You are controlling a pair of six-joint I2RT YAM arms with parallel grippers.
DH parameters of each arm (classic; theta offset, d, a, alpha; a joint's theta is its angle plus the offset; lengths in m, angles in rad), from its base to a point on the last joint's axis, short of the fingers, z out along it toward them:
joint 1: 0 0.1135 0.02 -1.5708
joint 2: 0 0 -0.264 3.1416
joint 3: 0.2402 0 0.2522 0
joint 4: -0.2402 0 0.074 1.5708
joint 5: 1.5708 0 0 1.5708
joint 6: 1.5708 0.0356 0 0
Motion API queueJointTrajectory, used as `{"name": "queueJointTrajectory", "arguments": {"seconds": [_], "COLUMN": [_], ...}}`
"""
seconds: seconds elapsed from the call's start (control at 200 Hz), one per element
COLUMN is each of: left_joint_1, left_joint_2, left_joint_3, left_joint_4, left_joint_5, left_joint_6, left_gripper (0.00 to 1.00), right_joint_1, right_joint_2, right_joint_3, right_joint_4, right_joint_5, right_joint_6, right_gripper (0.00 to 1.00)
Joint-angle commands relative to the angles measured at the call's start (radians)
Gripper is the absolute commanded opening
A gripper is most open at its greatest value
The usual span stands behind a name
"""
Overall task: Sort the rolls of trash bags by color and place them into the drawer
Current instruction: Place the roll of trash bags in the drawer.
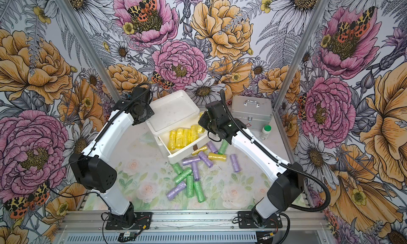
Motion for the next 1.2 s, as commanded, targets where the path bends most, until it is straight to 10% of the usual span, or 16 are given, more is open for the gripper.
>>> {"name": "queueJointTrajectory", "arguments": {"seconds": [0.0, 0.365, 0.58, 1.031, 1.196], "left_joint_1": [-0.007, -0.012, -0.018, -0.021, -0.021], "left_joint_2": [0.106, 0.129, 0.147, 0.152, 0.152], "left_joint_3": [-0.055, -0.035, -0.020, 0.012, 0.013], "left_joint_4": [-0.018, -0.017, -0.017, -0.017, -0.017], "left_joint_5": [0.287, 0.295, 0.304, 0.312, 0.312], "left_joint_6": [-0.142, -0.151, -0.158, -0.158, -0.155], "left_gripper": [0.00, 0.00, 0.00, 0.00, 0.00], "right_joint_1": [0.001, 0.012, 0.010, -0.105, -0.148], "right_joint_2": [0.030, 0.074, 0.045, -0.339, -0.425], "right_joint_3": [0.045, 0.025, 0.012, -0.306, -0.579], "right_joint_4": [0.017, 0.017, 0.000, -0.117, -0.125], "right_joint_5": [-0.029, -0.072, -0.087, -0.011, 0.004], "right_joint_6": [0.000, -0.037, -0.101, -0.361, -0.143], "right_gripper": [0.21, 0.24, 0.60, 0.58, 0.52]}}
